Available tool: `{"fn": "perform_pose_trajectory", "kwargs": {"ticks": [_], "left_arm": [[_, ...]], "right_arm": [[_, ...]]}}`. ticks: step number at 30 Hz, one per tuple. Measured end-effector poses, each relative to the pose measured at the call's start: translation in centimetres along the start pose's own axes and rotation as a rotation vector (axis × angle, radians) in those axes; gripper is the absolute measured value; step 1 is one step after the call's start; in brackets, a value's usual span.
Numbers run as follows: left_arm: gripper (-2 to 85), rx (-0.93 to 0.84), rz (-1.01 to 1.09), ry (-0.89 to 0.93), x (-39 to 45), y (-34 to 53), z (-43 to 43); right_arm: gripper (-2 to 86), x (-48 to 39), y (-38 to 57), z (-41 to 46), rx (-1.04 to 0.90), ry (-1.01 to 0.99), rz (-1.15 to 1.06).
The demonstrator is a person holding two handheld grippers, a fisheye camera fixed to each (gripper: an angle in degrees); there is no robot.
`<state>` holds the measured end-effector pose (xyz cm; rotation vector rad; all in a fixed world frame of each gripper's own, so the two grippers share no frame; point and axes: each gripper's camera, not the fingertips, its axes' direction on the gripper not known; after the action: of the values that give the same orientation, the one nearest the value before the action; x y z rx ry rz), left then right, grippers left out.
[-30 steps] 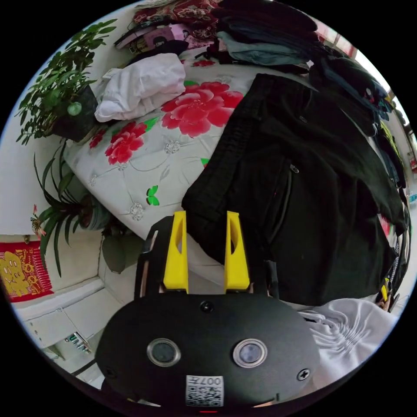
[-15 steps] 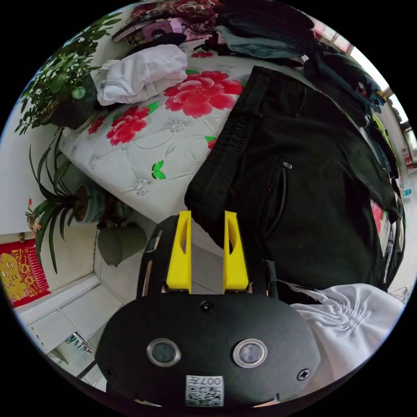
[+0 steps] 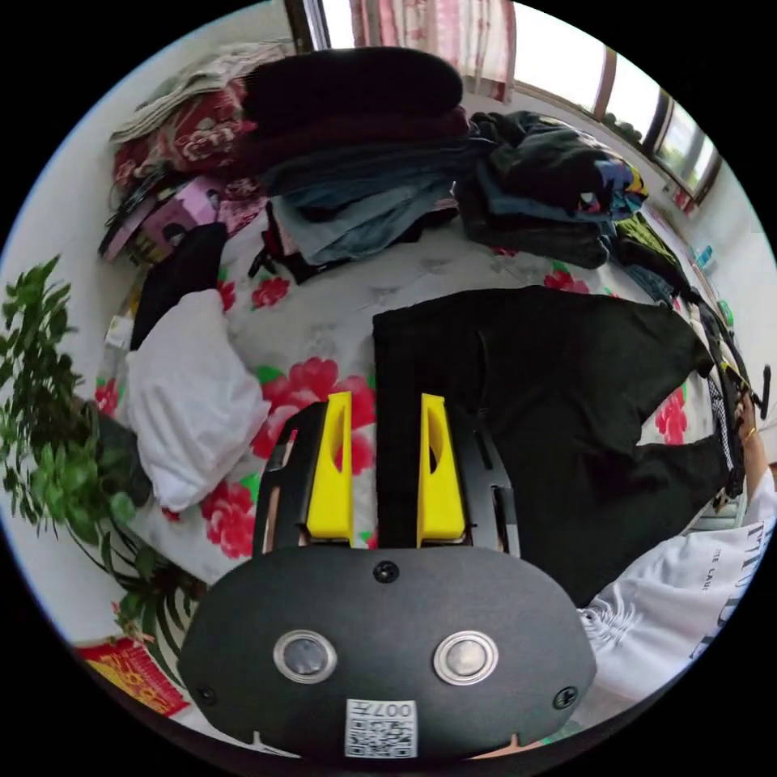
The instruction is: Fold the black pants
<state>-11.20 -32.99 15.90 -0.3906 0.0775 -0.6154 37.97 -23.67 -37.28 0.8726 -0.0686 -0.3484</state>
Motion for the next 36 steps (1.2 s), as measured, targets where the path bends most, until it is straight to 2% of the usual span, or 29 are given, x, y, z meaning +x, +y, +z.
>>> {"fn": "perform_pose_trajectory", "kwargs": {"ticks": [5,9,10,13,14,18,24,29,33,36], "left_arm": [[12.7,-0.096,0.215,0.036,3.8,-11.8,8.3],[11.9,-0.271,0.372,0.029,6.2,-14.0,13.9],[9.2,-0.216,0.412,0.065,6.2,-13.9,13.4],[1.6,-0.213,0.391,0.135,5.2,-13.3,13.4],[0.5,-0.199,0.388,0.143,5.0,-12.8,13.2],[-0.5,-0.148,0.361,0.135,4.6,-11.6,10.8],[-0.7,0.101,0.293,0.092,2.8,-5.6,-1.2],[-0.6,0.377,0.148,0.045,0.9,7.5,-13.9],[-0.5,0.44,0.047,0.032,1.2,18.6,-18.0],[-0.3,0.319,-0.08,0.058,1.7,26.3,-15.3]], "right_arm": [[8.7,-5.3,-11.2,8.0,-0.166,0.01,-0.201],[8.4,-8.0,-14.5,13.2,-0.291,0.097,-0.351],[8.0,-8.4,-14.9,14.9,-0.337,0.125,-0.388],[5.4,-9.0,-14.4,19.5,-0.521,0.179,-0.466],[3.4,-9.4,-14.1,19.3,-0.499,0.127,-0.499],[0.6,-10.1,-13.7,17.1,-0.418,0.19,-0.496],[-0.1,-10.3,-9.6,3.2,-0.025,0.12,-0.499],[-0.1,-10.5,1.7,-10.2,0.293,0.154,-0.477],[0.0,-9.8,11.5,-15.0,0.338,0.139,-0.394],[0.5,-8.9,19.6,-12.6,0.106,0.088,-0.313]]}}
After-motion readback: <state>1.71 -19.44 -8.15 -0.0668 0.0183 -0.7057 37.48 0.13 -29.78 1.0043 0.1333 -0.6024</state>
